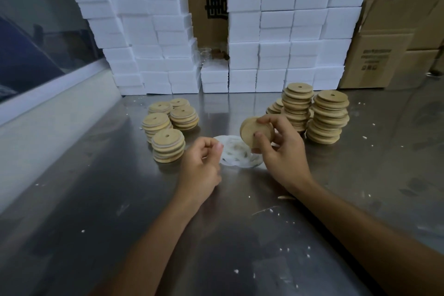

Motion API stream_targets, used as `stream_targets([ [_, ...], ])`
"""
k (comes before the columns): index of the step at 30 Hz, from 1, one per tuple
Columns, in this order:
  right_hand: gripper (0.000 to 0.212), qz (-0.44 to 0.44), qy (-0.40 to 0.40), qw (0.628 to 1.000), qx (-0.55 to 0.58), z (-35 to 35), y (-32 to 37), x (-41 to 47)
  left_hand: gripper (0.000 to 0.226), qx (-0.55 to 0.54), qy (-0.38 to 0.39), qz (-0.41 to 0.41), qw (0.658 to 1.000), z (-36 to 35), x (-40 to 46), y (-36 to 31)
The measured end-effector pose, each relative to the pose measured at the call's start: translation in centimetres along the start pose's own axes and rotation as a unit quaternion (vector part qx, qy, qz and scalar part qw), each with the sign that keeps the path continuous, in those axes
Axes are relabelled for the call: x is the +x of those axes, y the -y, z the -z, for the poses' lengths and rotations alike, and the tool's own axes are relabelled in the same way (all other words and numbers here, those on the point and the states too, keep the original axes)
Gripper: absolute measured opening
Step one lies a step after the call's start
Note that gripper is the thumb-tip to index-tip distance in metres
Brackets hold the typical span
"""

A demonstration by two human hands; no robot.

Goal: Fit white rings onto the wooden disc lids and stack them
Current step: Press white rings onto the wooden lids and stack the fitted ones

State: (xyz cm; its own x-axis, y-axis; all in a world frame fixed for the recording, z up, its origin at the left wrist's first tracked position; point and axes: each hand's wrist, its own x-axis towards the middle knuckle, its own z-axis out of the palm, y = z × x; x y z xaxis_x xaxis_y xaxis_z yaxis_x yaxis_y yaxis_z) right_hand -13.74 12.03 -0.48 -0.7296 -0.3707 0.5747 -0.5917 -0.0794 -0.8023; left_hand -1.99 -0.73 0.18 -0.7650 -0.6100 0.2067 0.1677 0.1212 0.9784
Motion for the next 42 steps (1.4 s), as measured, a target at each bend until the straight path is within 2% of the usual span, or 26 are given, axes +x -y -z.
stream_targets([
  [3,0.023,-0.02,-0.021,1.0,-0.003,0.1,0.4,-0.7,0.018,0.006,0.003,0.003,1.0,0.0,-0.3,-0.2],
  [6,0.017,-0.059,-0.042,0.996,0.045,0.0,1.1,-1.7,0.019,0.009,0.0,0.02,1.0,0.1,-0.4,-0.5],
  [8,0.014,-0.092,-0.035,0.992,0.079,0.0,1.7,-2.4,0.022,-0.019,0.017,0.038,0.999,0.2,-0.4,-0.8],
  [10,0.023,-0.115,-0.011,0.99,0.078,0.1,2.2,-2.8,0.024,-0.042,0.038,0.042,0.998,0.1,-0.5,-1.1],
  [13,0.035,-0.105,0.022,0.993,0.053,0.1,3.1,-3.1,0.02,-0.063,0.05,0.034,0.996,-0.3,-0.6,-1.3],
  [18,0.014,-0.027,0.075,0.997,0.002,0.1,3.5,-3.2,0.011,-0.016,0.013,-0.008,1.0,-0.7,-0.7,-0.7],
  [22,0.016,-0.043,0.077,0.996,0.016,0.2,3.3,-2.9,0.022,-0.022,0.01,-0.034,0.999,-0.8,-0.7,-0.4],
  [25,0.01,-0.054,0.068,0.996,0.027,0.1,3.1,-2.7,0.027,-0.008,-0.005,-0.041,0.999,-0.9,-0.5,0.0],
  [32,0.007,-0.069,0.054,0.996,0.018,0.0,2.7,-2.1,0.014,0.03,-0.024,-0.051,0.998,-0.9,0.4,0.9],
  [42,0.004,-0.15,0.071,0.98,0.106,0.1,3.0,-2.0,0.02,0.068,-0.016,-0.057,0.996,-0.1,0.7,0.5],
])
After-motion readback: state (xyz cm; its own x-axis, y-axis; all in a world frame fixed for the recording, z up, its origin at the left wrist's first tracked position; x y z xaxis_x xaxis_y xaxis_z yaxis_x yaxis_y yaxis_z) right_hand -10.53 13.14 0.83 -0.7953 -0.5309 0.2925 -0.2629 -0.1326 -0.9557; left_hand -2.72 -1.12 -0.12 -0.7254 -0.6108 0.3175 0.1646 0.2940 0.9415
